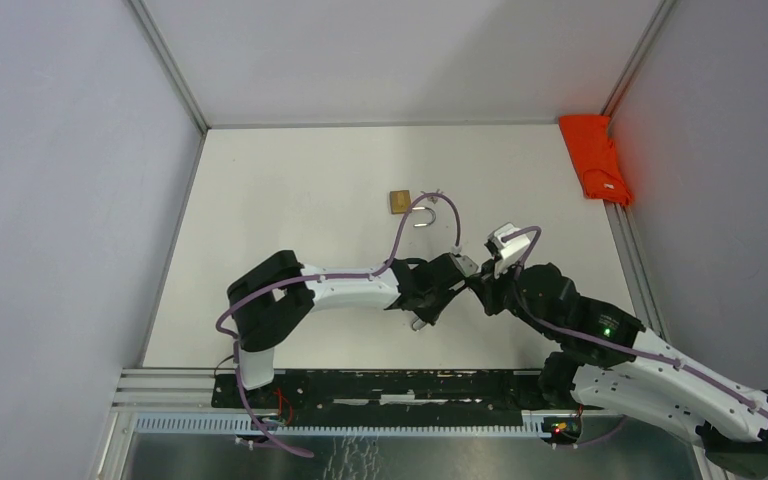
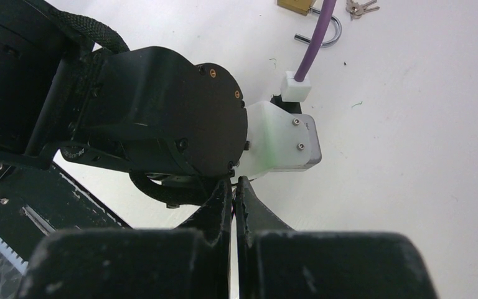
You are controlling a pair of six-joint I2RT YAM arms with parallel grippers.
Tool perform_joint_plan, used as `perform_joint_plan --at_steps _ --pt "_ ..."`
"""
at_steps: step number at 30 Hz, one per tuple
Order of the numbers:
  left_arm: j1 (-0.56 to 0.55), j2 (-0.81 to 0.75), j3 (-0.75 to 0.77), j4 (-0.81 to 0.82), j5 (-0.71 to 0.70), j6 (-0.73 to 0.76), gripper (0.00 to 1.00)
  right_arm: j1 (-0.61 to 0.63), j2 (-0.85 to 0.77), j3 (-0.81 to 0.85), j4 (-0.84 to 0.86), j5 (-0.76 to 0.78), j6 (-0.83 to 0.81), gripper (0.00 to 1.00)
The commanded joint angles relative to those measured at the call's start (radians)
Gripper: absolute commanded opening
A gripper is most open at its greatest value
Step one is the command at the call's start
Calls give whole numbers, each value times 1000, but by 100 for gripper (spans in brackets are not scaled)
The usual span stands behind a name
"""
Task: Unlock with the key
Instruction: Pick up the lock from the center of the board.
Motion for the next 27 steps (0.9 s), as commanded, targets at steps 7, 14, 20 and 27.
perform_joint_plan --at_steps 7,14,20,27 --pt "-8 -204 91 -241 -148 78 2 4 -42 149 -30 21 -33 0" --pt "-8 -356 123 -347 -305 146 2 3 -90 177 -62 6 -8 0" --pt "-9 -507 102 -324 -342 198 2 4 -92 112 20 -58 28 0" --pt "-10 -751 6 -214 -168 243 2 3 -27 4 212 -159 72 0"
